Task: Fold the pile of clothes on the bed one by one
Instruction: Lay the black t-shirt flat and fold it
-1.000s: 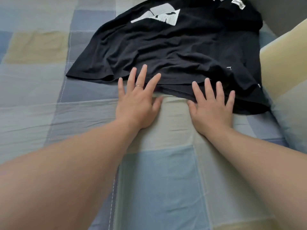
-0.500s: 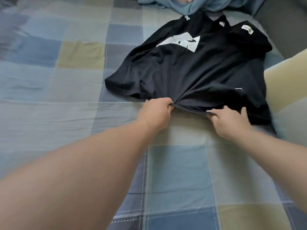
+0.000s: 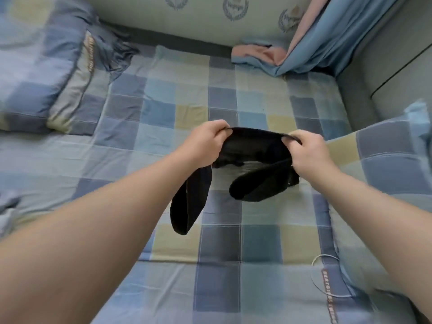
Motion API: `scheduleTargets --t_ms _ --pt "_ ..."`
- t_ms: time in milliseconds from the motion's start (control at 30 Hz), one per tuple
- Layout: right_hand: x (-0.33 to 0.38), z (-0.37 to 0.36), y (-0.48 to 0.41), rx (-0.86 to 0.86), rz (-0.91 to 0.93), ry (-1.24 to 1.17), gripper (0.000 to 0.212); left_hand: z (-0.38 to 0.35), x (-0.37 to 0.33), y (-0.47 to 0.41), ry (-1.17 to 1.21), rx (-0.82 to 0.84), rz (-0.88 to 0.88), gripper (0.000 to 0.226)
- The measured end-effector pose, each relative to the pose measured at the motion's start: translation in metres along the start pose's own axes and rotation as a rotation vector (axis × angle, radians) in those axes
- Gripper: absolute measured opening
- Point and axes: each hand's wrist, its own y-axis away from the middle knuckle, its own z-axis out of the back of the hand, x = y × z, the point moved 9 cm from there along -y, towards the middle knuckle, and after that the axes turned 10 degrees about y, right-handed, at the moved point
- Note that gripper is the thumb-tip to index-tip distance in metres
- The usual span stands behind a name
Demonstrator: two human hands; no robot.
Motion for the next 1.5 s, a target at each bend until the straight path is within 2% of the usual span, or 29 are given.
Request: scheduleTargets --t_ms 100,300,433,533,667,700,767,867,933,1033,1100,1200,1367,1500 --pt "0.076 0.053 0.048 -0.054 -0.033 -0.151 0.024 0.078 -0.078 0.051 -0.022 -0.044 -0.09 0.029" --pt "0.194 0.13 0.127 -0.089 -0.077 -0.418 0.026 0.192 -0.209 0.131 -0.073 -0.017 -0.268 0.019" --pt "0.276 0.179 0.157 -0.072 0.055 -0.552 0.023 0.259 -0.284 0.175 -0.146 -0.085 -0.353 0.019" --pt "0.33 0.211 0.178 0.013 0.16 -0.667 0.025 0.3 -0.33 0.207 -0.177 -0.167 -0.391 0.023" --pt "0.384 0.255 0.209 0.08 0.33 -0.692 0.018 0.33 -0.391 0.251 -0.156 -0.246 -0.414 0.029" --pt "0.393 0.266 0.217 0.093 0.368 -0.685 0.021 0.331 -0.405 0.261 -0.182 -0.257 -0.419 0.029" --pt "0.408 0.285 0.234 0.129 0.458 -0.632 0.034 0.327 -0.435 0.281 -0.245 -0.26 -0.437 0.031" --pt "0.427 0.308 0.258 0.207 0.564 -0.531 0.038 0.322 -0.474 0.304 -0.287 -0.27 -0.464 0.029" --pt "0.436 0.317 0.266 0.241 0.599 -0.51 0.027 0.319 -0.495 0.311 -0.33 -0.267 -0.481 0.029" --pt "0.451 0.345 0.269 0.129 0.647 -0.468 0.006 0.313 -0.533 0.314 -0.448 -0.261 -0.547 0.028" --pt "0.453 0.365 0.263 -0.007 0.626 -0.476 0.007 0.313 -0.556 0.313 -0.477 -0.288 -0.598 0.028" --pt "0.45 0.382 0.252 -0.104 0.575 -0.523 0.01 0.323 -0.584 0.308 -0.411 -0.375 -0.663 0.03" --pt "0.429 0.361 0.231 -0.107 0.502 -0.423 0.025 0.348 -0.6 0.291 -0.28 -0.439 -0.712 0.032" --pt "0.395 0.331 0.215 -0.037 0.373 -0.425 0.022 0.384 -0.599 0.287 -0.236 -0.489 -0.73 0.033"
